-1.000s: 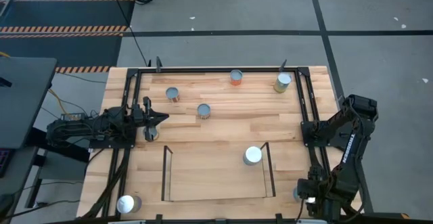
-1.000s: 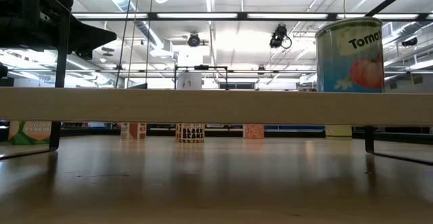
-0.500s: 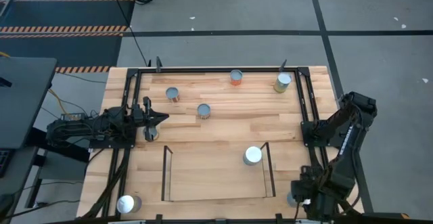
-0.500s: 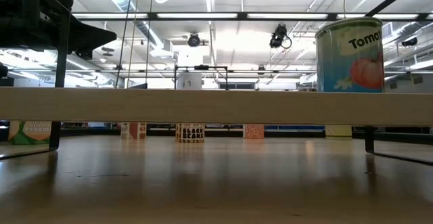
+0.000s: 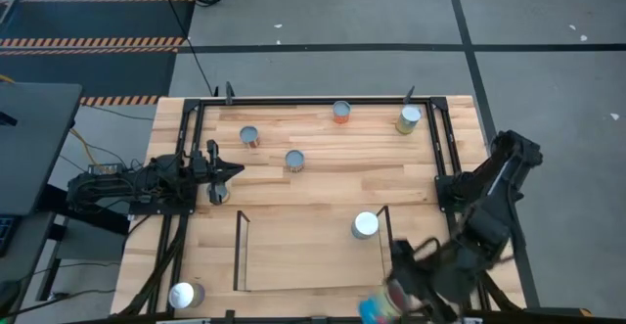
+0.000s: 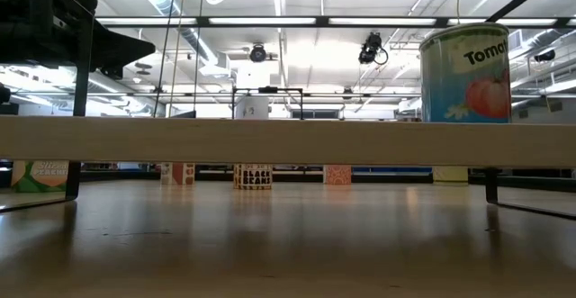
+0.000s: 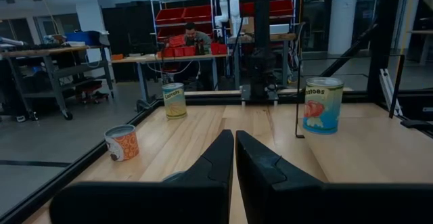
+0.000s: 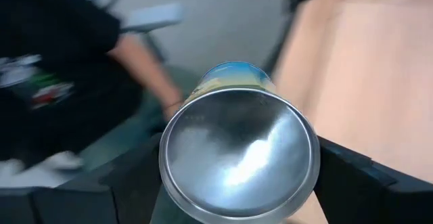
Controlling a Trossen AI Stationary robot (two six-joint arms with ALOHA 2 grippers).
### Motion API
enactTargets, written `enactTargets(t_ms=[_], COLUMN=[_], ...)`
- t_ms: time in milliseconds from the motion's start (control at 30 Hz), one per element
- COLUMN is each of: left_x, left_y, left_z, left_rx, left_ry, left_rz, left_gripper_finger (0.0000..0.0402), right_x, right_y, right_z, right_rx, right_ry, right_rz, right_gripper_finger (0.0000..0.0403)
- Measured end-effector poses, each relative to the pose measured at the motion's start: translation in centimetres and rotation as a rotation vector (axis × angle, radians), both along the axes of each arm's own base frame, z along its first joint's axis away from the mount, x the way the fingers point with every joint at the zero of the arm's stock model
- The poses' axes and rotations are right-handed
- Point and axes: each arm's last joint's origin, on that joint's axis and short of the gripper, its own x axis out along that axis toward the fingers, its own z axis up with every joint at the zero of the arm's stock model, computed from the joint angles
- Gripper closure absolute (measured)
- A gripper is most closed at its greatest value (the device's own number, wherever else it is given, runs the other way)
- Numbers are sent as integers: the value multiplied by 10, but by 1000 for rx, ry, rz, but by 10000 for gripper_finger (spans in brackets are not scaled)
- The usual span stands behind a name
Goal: Pick and place cans onto a shelf
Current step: Put the canned tomatoes on the shelf
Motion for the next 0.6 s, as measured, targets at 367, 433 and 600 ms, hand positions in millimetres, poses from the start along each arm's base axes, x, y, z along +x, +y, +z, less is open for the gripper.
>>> enactTargets(t_ms=[367, 433, 600], left_x=[0, 0, 0], left_y=[0, 0, 0], left_z=[0, 0, 0], left_rx=[0, 0, 0], left_ry=[0, 0, 0], left_rz=[0, 0, 0], left_gripper_finger=[377, 377, 377], right_x=[59, 66, 78], right_y=[-49, -53, -59], right_z=[-26, -41, -72], right_rx=[-239, -288, -389], right_ry=[213, 313, 505], right_rz=[-86, -107, -132], right_gripper_finger=[77, 77, 77])
